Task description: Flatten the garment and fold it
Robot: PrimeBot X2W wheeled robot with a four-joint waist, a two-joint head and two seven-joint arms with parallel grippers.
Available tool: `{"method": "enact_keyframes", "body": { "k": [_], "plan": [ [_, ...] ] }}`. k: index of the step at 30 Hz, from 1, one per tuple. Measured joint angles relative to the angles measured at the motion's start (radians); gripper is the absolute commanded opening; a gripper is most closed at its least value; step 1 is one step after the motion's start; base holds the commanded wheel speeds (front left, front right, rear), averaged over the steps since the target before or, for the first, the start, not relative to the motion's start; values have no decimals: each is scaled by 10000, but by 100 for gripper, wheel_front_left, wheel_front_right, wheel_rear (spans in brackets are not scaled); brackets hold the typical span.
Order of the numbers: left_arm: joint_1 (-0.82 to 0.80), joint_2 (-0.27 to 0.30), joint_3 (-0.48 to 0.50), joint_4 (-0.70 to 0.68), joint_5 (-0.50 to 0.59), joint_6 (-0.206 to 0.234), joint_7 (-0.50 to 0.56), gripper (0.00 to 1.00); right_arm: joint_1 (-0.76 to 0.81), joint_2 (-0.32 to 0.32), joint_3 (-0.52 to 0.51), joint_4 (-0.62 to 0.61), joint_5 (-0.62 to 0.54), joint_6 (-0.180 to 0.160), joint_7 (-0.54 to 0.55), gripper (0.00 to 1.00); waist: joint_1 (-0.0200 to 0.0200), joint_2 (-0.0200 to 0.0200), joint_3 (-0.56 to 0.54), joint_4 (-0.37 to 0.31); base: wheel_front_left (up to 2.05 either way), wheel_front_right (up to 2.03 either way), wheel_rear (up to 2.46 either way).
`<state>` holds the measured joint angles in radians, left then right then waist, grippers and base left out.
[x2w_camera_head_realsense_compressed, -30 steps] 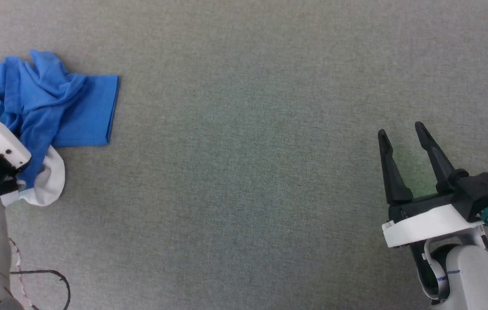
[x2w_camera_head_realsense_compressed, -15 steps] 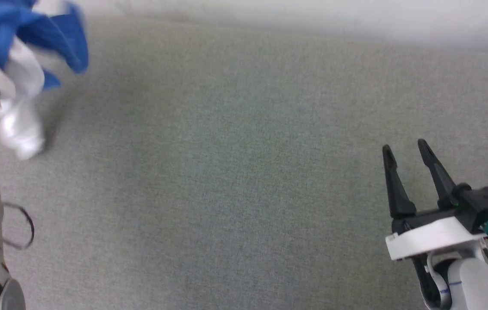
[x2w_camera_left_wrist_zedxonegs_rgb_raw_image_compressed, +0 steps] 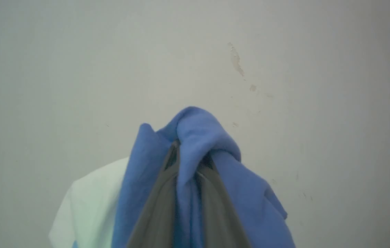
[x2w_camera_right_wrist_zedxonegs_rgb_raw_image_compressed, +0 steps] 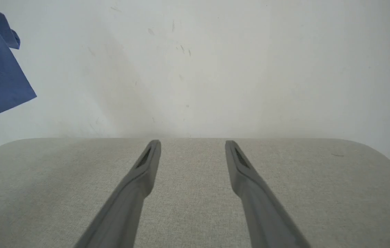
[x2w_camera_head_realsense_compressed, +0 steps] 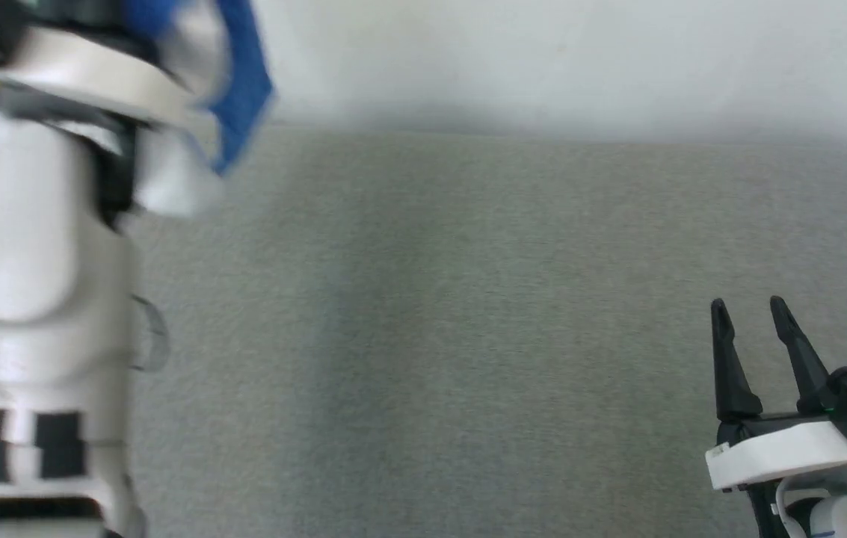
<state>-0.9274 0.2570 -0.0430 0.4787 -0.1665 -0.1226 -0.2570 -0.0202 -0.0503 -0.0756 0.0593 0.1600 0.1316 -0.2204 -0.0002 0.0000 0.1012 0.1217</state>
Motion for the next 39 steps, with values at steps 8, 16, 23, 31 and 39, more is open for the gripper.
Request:
{"method": "enact_keyframes", "body": {
  "k": [8, 16, 23, 31, 39],
  "plan": [
    [2102, -1569, -1739, -917, -1377, -12, 63, 0, 265, -6, -150, -52, 173, 0, 13, 100, 0, 0, -255, -999, 0, 0, 0],
    [5474, -2023, -3150, -685, -2669, 69, 205, 0, 288, -12, 27, -33, 299, 0, -4, 100, 2, 0, -206, -1797, 0, 0, 0],
    [7597, -2042, -3701, -165, -2525, 756, 94, 22, 288, -10, 276, 15, 328, 0, -13, 100, 1, 0, -213, -1900, 0, 0, 0],
    [8153, -2056, -3116, -2746, -1760, 1152, 0, 100, 482, -12, 393, -376, -75, 0, 153, 100, 1, 0, -327, -1478, 0, 0, 0],
    [8647, -2061, -1783, -4128, -1396, 1237, 0, 100, 698, -10, 385, -685, -111, 0, 326, 100, 1, 0, -453, -1132, 0, 0, 0]
  ]
}}
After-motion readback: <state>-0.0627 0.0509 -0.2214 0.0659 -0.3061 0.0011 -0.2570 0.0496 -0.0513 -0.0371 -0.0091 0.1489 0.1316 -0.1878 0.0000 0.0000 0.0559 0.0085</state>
